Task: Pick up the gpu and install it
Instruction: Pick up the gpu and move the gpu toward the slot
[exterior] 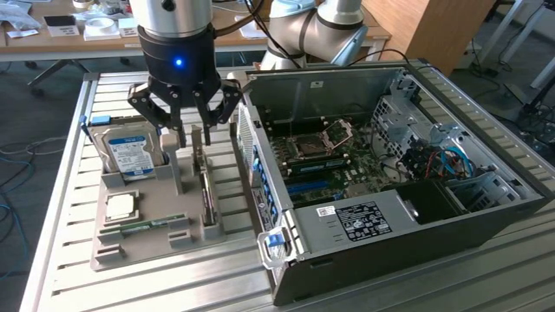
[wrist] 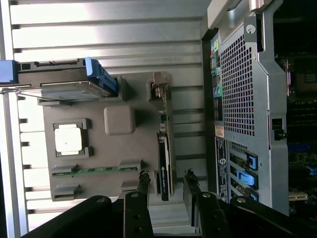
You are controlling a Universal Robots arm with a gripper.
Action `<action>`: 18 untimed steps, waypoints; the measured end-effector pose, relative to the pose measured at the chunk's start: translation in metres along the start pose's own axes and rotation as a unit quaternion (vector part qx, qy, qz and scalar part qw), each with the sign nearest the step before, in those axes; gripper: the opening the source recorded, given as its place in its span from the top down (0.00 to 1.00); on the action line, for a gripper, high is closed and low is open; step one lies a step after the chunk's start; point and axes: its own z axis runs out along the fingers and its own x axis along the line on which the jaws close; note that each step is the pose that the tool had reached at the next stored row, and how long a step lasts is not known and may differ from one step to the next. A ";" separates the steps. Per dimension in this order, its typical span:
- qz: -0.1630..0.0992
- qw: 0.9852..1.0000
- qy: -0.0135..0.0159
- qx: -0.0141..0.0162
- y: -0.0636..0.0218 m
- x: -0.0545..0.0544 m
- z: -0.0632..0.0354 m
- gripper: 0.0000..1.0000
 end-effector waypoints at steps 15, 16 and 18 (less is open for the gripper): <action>0.000 1.000 0.000 0.000 -0.0002 0.000 0.0042 0.59; 0.000 1.000 0.000 0.000 -0.0002 0.000 0.0043 0.59; 0.000 1.000 0.000 0.000 -0.0002 0.000 0.0047 0.59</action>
